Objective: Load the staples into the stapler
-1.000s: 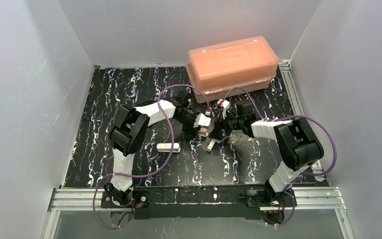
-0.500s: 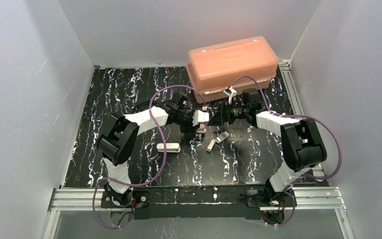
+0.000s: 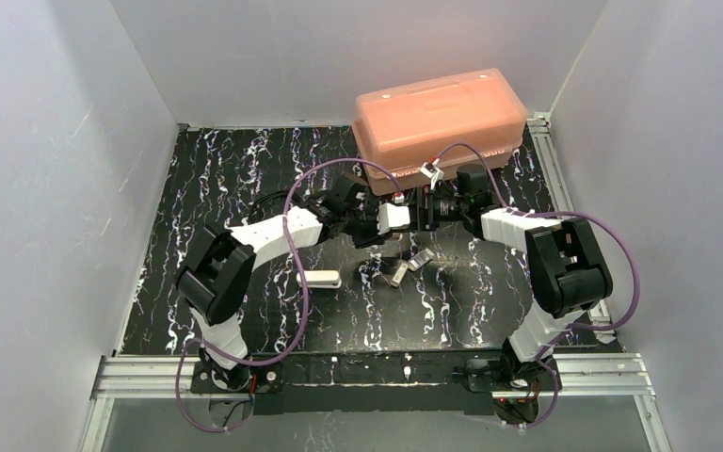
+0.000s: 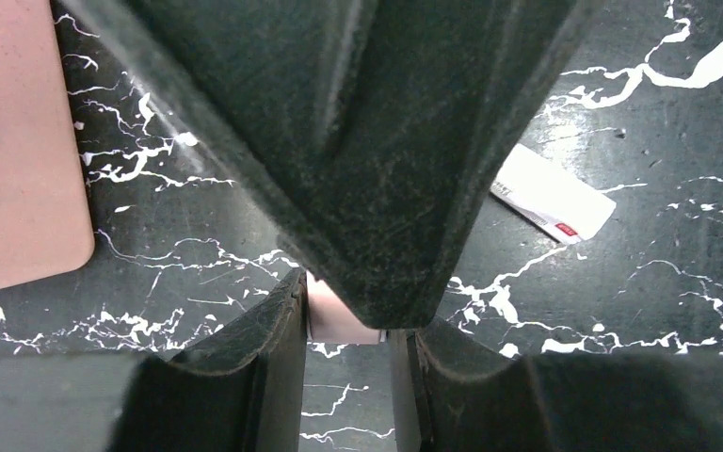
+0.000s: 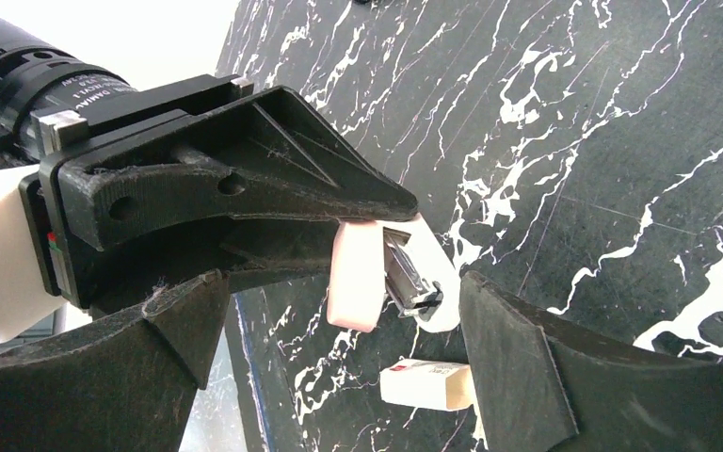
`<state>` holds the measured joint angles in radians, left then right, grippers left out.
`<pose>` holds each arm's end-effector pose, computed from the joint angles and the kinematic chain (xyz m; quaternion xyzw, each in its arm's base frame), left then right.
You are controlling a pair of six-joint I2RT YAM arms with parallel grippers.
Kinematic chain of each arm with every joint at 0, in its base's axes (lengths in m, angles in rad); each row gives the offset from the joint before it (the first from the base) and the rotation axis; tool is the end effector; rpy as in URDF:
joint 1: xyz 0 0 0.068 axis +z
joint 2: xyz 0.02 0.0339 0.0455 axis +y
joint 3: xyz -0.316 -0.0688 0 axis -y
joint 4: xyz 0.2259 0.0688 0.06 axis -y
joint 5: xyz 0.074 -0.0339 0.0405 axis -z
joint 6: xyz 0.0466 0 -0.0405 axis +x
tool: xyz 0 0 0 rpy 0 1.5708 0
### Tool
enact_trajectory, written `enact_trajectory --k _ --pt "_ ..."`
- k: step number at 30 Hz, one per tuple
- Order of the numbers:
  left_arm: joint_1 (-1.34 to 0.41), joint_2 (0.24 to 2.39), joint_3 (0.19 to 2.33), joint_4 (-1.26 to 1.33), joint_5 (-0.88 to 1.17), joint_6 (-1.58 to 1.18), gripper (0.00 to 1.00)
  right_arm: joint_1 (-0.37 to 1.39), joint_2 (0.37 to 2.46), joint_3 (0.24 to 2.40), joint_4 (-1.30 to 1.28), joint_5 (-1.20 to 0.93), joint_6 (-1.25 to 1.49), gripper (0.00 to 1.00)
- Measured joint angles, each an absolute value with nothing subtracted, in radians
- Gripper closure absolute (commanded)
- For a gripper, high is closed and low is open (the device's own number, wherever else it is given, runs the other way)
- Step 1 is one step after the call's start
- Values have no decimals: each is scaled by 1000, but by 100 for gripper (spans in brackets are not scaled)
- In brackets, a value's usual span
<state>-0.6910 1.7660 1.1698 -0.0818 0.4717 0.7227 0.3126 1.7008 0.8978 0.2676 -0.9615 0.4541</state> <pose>0.2885 -0.2661 0.2739 0.6463 0.6014 -0.2041 0.4231 0.3190 0.1433 0.2546 -0.1738 0.7847 0.5368 0.2566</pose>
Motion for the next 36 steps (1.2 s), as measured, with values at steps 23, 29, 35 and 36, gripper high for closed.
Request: enact_trajectory --k 23,29,35,36 --pt "-703 1707 1152 -35 459 694 100 308 1731 853 376 -1033 519 23" --pt "-704 1707 1151 -30 459 691 100 308 1757 852 431 -1058 572 27" --pt "-710 1707 1151 -30 460 688 100 309 1761 852 455 -1059 592 79" --pt "-710 1707 1151 -30 460 688 100 309 1763 852 456 -1057 591 99"
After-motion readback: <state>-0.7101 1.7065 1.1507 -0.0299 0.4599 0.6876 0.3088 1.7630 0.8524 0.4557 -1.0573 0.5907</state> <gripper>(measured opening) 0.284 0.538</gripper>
